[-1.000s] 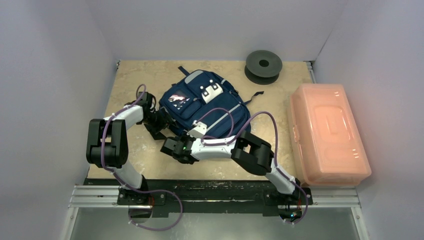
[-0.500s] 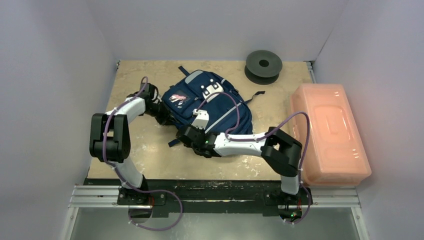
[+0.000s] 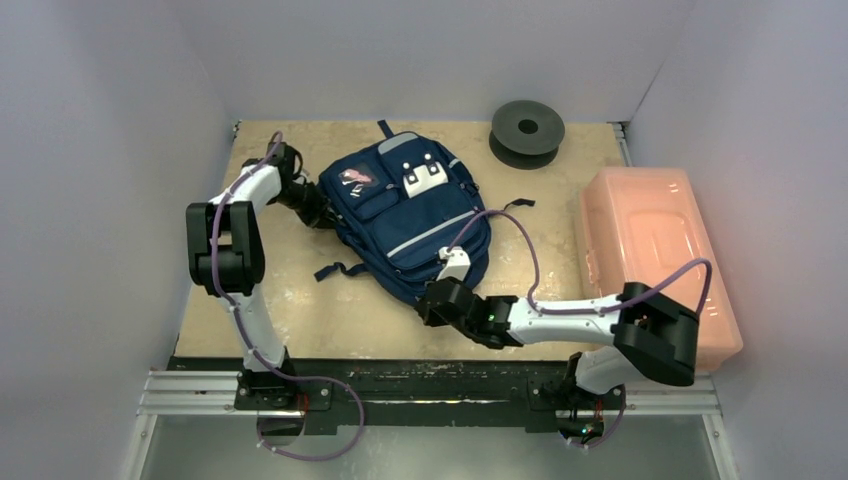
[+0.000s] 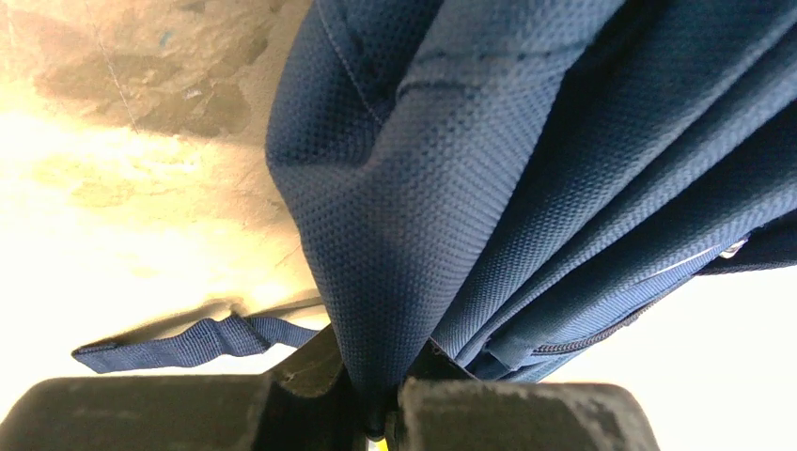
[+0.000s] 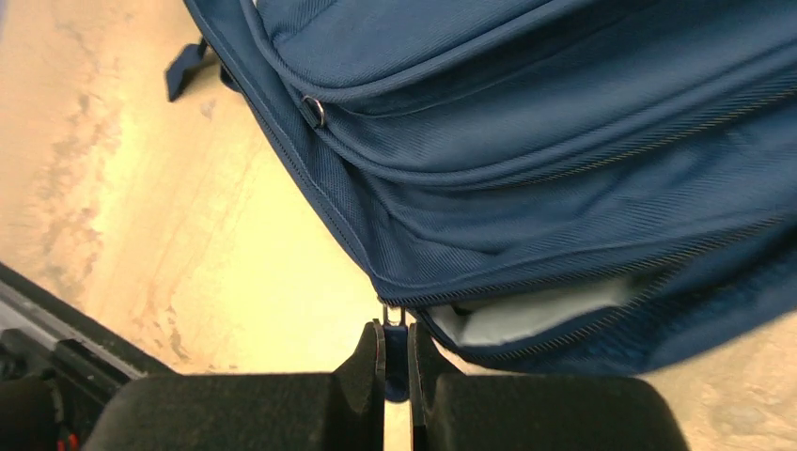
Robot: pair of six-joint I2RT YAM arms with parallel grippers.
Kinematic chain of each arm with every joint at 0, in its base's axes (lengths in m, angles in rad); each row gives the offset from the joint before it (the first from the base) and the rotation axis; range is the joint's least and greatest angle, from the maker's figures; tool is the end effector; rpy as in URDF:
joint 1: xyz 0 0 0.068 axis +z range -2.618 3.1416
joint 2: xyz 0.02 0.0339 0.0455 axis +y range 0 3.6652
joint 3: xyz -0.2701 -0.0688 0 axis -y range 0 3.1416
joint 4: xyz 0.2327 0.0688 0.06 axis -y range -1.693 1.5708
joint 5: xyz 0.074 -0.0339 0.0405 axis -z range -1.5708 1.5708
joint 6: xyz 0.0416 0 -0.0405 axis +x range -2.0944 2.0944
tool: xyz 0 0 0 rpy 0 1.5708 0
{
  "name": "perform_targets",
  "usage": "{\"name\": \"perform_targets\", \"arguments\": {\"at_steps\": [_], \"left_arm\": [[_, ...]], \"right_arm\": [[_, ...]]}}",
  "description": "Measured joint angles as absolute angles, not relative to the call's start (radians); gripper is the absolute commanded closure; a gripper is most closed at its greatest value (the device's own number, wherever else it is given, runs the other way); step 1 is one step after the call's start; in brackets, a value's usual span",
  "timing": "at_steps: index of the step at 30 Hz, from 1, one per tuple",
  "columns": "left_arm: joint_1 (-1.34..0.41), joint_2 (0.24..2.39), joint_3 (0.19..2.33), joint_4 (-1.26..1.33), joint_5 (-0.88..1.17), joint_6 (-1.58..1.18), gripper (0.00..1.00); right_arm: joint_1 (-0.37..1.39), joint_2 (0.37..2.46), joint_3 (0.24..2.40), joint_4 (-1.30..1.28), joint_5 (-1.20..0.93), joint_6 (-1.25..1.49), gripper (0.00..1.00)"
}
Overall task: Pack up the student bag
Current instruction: Zip the student bag at the center of the board.
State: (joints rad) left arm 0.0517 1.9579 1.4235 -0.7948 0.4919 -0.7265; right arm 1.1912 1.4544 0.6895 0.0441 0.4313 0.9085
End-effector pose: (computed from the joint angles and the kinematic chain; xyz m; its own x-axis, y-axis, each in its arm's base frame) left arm 0.3798 0.0000 0.1893 -0.7695 -0.6261 0.1258 -0.5938 0.6290 -0.5017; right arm 0.1207 0.2555 0.1901 -0.7240 0.1185 -0.6796 -0.2544 0.8698 0.4228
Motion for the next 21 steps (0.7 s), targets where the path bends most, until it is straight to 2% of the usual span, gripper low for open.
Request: {"name": "perform_targets", "arguments": {"at_steps": [1,2,3,4,6,10,15,18,20,21], "left_arm": [[0.056,1.967,1.441,-0.818,0.499,-0.717,1.0],[0.059,1.975,1.452,-0.827,0.505,-0.709,0.88],[0.063,1.977,1.454,-0.833,0.513,-0.702,0.65],[0.066,1.978,1.454,-0.836,0.517,-0.693,0.51],[0.083,1.966,1.444,-0.792,0.488,-0.689,0.4],[0.167,1.856,1.346,-0.698,0.459,-0.697,0.37],[0.152,1.519,1.083,-0.634,0.47,-0.752,0.37],[0.005,1.279,0.849,-0.533,0.489,-0.857,0.37],[-0.16,1.175,0.687,-0.414,0.501,-0.956,0.39],[-0.215,1.158,0.634,-0.37,0.505,-0.995,0.39]], "right_arm": [[1.189,1.422,0.664,0.055,0.432,0.91,1.0],[1.187,1.39,0.646,0.063,0.435,0.913,1.0],[1.186,1.361,0.633,0.068,0.441,0.915,1.0],[1.183,1.34,0.626,0.072,0.445,0.914,1.0],[1.175,1.312,0.607,0.06,0.451,0.895,1.0],[1.164,1.353,0.575,0.058,0.439,0.798,1.0],[1.162,1.355,0.562,0.12,0.377,0.666,1.0],[1.163,1.384,0.57,0.13,0.363,0.62,0.97],[1.163,1.412,0.575,0.142,0.364,0.616,0.84],[1.163,1.42,0.574,0.15,0.366,0.618,0.82]]}}
